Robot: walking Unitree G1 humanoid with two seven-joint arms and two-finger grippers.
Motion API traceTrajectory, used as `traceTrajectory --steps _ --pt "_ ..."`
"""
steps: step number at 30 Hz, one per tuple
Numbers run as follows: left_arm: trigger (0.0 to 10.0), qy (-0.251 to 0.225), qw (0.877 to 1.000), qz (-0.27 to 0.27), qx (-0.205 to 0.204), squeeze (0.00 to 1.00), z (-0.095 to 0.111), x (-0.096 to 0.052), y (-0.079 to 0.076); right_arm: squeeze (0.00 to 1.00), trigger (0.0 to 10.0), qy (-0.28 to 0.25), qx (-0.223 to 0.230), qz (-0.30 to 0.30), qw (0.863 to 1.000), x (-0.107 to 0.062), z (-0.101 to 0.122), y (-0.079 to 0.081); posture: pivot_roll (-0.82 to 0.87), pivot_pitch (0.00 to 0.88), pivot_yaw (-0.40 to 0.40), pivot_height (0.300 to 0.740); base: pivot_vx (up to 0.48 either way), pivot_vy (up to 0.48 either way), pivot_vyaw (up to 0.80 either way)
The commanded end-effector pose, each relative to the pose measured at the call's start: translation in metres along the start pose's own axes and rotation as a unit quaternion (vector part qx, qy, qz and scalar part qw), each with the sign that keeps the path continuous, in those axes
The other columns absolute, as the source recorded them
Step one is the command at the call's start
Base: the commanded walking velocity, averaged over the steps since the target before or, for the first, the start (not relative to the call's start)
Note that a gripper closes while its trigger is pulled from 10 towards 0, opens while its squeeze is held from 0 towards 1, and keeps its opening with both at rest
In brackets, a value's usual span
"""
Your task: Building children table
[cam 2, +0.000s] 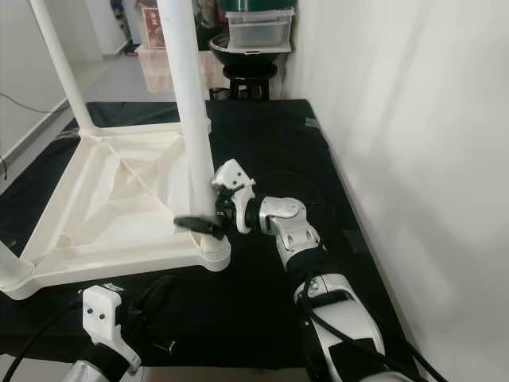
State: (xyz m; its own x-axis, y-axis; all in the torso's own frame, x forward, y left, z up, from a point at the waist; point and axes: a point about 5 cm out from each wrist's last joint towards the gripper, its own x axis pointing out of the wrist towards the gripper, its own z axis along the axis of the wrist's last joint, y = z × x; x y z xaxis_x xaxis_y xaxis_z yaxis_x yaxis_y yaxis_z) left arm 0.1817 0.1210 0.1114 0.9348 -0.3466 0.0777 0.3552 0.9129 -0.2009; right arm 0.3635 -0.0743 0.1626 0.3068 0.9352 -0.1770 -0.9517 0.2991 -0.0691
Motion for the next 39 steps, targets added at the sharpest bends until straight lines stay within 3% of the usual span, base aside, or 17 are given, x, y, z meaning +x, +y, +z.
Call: traceTrajectory --steps 1,2,4,5,20,22,23,24,25,27,28,29,31,32,34,38,39 --pt "10.0 0.004 1.000 0.002 0.004 0.00 0.001 -0.001 0.001 0.00 10.0 -0.008 0.013 0.020 1.000 0.010 0.005 0.003 0.05 0.000 -0.010 0.740 0.000 0.000 0.00" --pt "10.0 0.004 1.000 0.002 0.004 0.00 0.001 -0.001 0.001 0.00 3.1 -0.014 0.022 0.023 0.999 0.010 0.007 0.002 0.06 0.000 -0.012 0.740 0.000 0.000 0.00" --pt "10.0 0.004 1.000 0.002 0.004 0.00 0.001 -0.001 0.001 0.00 3.1 -0.018 0.027 0.025 0.999 0.011 0.007 0.002 0.06 0.000 -0.012 0.740 0.000 0.000 0.00" --pt "10.0 0.003 1.000 0.003 0.005 0.00 0.001 -0.001 0.000 0.00 0.0 -0.025 0.032 0.036 0.999 0.011 0.008 0.002 0.06 0.000 -0.015 0.740 0.000 0.000 0.00" --pt "10.0 0.004 1.000 0.001 0.002 0.00 0.002 -0.001 0.000 0.00 0.0 -0.038 0.059 0.049 0.996 -0.007 -0.014 0.003 0.04 0.000 -0.001 0.740 0.000 0.000 0.00" --pt "10.0 0.005 1.000 0.001 0.001 0.00 0.002 -0.002 0.000 0.00 0.0 -0.019 0.055 0.019 0.998 -0.009 -0.024 0.005 0.03 0.000 0.004 0.740 0.000 0.000 0.00" --pt "10.0 0.005 1.000 0.001 0.001 0.00 0.003 -0.003 0.000 0.00 0.0 0.013 0.052 -0.058 0.997 -0.002 -0.034 0.006 0.03 0.000 0.001 0.740 0.000 0.000 0.00" --pt "10.0 0.005 1.000 0.001 0.001 0.00 0.003 -0.003 0.000 0.00 0.0 0.013 0.052 -0.058 0.997 -0.002 -0.034 0.006 0.03 0.000 0.001 0.740 0.000 0.000 0.00" --pt "10.0 0.005 1.000 0.001 0.001 0.00 0.004 -0.004 0.001 0.00 0.0 0.025 0.093 -0.248 0.964 0.008 -0.049 0.012 0.01 0.000 0.005 0.740 0.000 0.000 0.00" --pt "10.0 0.005 1.000 0.002 0.002 0.00 0.006 -0.005 0.002 0.00 0.0 0.022 0.163 -0.393 0.905 0.003 -0.059 0.019 0.01 0.000 0.005 0.740 0.000 0.000 0.00" --pt "10.0 0.005 1.000 0.002 0.000 0.00 0.006 -0.005 0.003 0.00 0.0 0.012 0.132 -0.381 0.915 0.005 -0.055 0.031 0.00 0.000 0.017 0.740 0.000 0.000 0.00" --pt "10.0 0.005 1.000 0.002 0.000 0.00 0.006 -0.005 0.003 0.00 0.0 0.012 0.132 -0.381 0.915 0.005 -0.055 0.031 0.00 0.000 0.017 0.740 0.000 0.000 0.00" --pt "10.0 0.007 1.000 0.002 -0.002 0.00 0.005 -0.004 0.004 0.00 0.0 -0.002 0.084 -0.313 0.946 0.014 -0.045 0.041 -0.02 0.000 0.028 0.740 0.000 0.000 0.00" --pt "10.0 0.007 1.000 0.003 -0.004 0.00 0.005 -0.003 0.004 0.00 0.0 -0.004 0.079 -0.291 0.954 0.017 -0.042 0.041 -0.02 0.000 0.028 0.740 0.000 0.000 0.00" --pt "10.0 0.008 1.000 -0.001 -0.004 0.00 0.005 -0.002 0.004 0.00 0.0 0.019 0.105 -0.264 0.959 0.022 -0.052 0.038 -0.01 0.000 0.010 0.740 0.000 0.000 0.00" --pt "10.0 0.006 1.000 0.003 -0.005 0.00 0.005 -0.001 0.004 0.00 0.0 0.033 0.090 -0.260 0.961 0.026 -0.049 0.042 -0.01 0.000 0.010 0.740 0.000 0.000 0.00" --pt "10.0 0.004 1.000 0.007 -0.005 0.00 0.005 0.000 0.004 0.00 10.0 0.037 0.094 -0.273 0.957 0.025 -0.047 0.043 -0.01 0.000 0.010 0.740 0.000 0.000 0.00"
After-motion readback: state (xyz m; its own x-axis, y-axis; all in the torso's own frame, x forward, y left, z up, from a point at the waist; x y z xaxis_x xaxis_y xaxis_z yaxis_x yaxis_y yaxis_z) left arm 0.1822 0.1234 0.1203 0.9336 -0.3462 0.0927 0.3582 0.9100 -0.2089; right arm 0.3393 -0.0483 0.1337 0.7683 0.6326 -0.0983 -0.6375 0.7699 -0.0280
